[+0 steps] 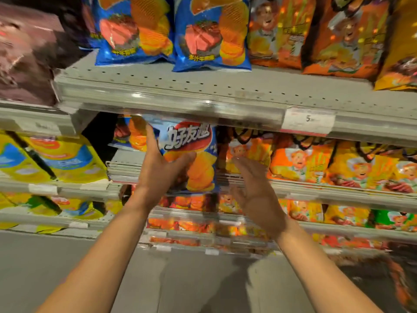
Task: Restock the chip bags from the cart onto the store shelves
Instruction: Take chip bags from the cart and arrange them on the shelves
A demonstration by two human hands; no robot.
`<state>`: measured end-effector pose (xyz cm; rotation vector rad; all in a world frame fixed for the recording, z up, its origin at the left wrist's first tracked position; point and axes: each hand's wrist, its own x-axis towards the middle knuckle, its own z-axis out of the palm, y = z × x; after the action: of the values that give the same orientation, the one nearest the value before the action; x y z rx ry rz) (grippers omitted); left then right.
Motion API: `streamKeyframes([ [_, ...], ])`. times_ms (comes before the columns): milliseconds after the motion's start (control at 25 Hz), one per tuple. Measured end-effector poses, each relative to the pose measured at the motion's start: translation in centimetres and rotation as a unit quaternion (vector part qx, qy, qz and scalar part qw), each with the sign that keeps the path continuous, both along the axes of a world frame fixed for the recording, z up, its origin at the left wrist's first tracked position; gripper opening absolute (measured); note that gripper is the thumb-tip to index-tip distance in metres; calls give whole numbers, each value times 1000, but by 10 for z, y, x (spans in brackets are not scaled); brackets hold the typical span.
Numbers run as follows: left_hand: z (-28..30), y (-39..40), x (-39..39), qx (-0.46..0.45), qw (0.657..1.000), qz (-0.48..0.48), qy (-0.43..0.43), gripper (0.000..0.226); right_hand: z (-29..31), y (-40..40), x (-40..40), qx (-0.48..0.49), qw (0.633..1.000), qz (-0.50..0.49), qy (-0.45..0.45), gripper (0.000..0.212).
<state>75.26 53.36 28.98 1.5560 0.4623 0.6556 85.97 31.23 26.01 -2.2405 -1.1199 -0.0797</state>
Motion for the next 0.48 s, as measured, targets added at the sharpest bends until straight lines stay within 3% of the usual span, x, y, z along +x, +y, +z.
streamKeyframes([
  [80, 4, 18, 11, 44, 999, -9, 12, 66, -10, 9, -3, -61, 998, -21, -11, 67],
  [160, 7, 25, 25, 39, 999, -8, 20, 54, -10, 12, -6, -92, 995, -39, 7, 68],
  [280, 8, 29, 45, 55, 998, 5, 1, 56, 1, 7, -12, -21, 997, -35, 64, 78],
  [360, 8, 33, 52, 81, 997, -10, 2, 60, 2, 5, -10, -34, 999, -22, 34, 83],
  [480, -3, 33, 47, 100, 992, -67, 35, 70, 12, 11, -5, -64, 995, -66, 36, 72],
])
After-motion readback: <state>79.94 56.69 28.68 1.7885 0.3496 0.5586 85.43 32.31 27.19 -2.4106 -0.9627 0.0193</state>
